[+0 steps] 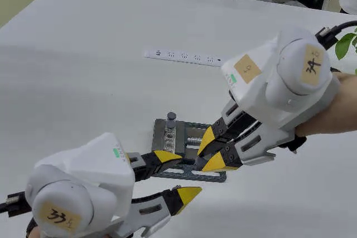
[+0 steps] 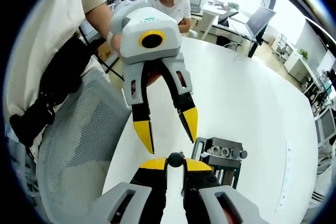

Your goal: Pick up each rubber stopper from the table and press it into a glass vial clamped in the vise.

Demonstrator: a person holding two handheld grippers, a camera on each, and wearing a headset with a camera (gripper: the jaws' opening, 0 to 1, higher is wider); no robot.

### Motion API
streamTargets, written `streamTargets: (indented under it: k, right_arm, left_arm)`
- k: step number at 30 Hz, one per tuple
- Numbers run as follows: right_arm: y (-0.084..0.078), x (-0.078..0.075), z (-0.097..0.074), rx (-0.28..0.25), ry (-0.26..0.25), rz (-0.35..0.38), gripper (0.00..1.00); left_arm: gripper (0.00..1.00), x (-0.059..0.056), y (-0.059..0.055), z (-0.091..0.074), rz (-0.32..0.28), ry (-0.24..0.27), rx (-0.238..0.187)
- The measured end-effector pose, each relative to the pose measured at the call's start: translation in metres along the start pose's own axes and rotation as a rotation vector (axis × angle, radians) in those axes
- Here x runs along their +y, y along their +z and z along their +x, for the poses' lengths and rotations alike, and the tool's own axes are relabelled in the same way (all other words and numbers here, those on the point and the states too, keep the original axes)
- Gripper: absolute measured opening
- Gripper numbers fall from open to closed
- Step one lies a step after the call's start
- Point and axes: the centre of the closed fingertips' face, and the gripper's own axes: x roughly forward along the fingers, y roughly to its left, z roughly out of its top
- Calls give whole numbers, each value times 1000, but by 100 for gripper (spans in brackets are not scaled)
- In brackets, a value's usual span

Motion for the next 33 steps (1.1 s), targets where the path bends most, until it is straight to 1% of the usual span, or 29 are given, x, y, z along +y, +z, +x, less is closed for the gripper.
streamTargets:
  k: [2, 4, 6, 9, 13, 14, 16, 17, 19, 20, 23, 25, 26, 28, 30, 31, 33]
  right_arm:
    - [0, 1, 1, 0, 10, 4, 6]
    - [-2, 0, 4, 10, 10, -6, 6]
    - [-2, 0, 5, 11, 13, -8, 6]
    - [-2, -2, 7, 13, 14, -11, 6]
    - [-4, -5, 8, 16, 17, -11, 6]
    - [-5, -6, 9, 20, 18, -10, 6]
    - [-8, -7, 10, 29, 23, -10, 6]
    - [-9, -8, 11, 31, 26, -9, 6]
    - [-10, -9, 11, 38, 25, -10, 6]
    - [-11, -11, 11, 41, 24, -11, 6]
    - [-14, -17, 12, 55, 14, -21, 6]
    - [-19, -24, 13, 77, 5, -39, 6]
    - [-21, -28, 14, 89, 4, -45, 6]
    - [-22, -34, 15, 96, 1, -50, 6]
    - [-23, -44, 16, 106, -10, -65, 6]
    - [-23, -49, 17, 114, -21, -79, 6]
    - [-22, -58, 17, 117, -37, -90, 6]
  left_arm:
    - [38, 5, -8, -3, -30, 20, 28]
    - [42, 10, -13, -6, -49, 34, 41]
    - [46, 15, -17, -10, -62, 53, 46]
    - [52, 23, -24, -15, -108, 78, 63]
    - [59, 34, -30, -22, -131, 111, 71]
    - [63, 39, -32, -25, -140, 141, 78]
    - [73, 46, -34, -28, -142, 162, 72]
    - [76, 53, -36, -31, -145, 186, 73]
    - [81, 60, -38, -34, -154, 197, 67]
    - [83, 62, -39, -36, -157, 207, 71]
    - [88, 70, -44, -39, -167, 221, 79]
    - [92, 72, -47, -41, -173, 231, 92]
    - [94, 74, -47, -44, -172, 245, 89]
    - [96, 78, -51, -47, -175, 256, 95]
    - [98, 80, -54, -50, -189, 268, 102]
    - [99, 84, -56, -52, -196, 290, 105]
    - [99, 86, -57, -55, -202, 294, 99]
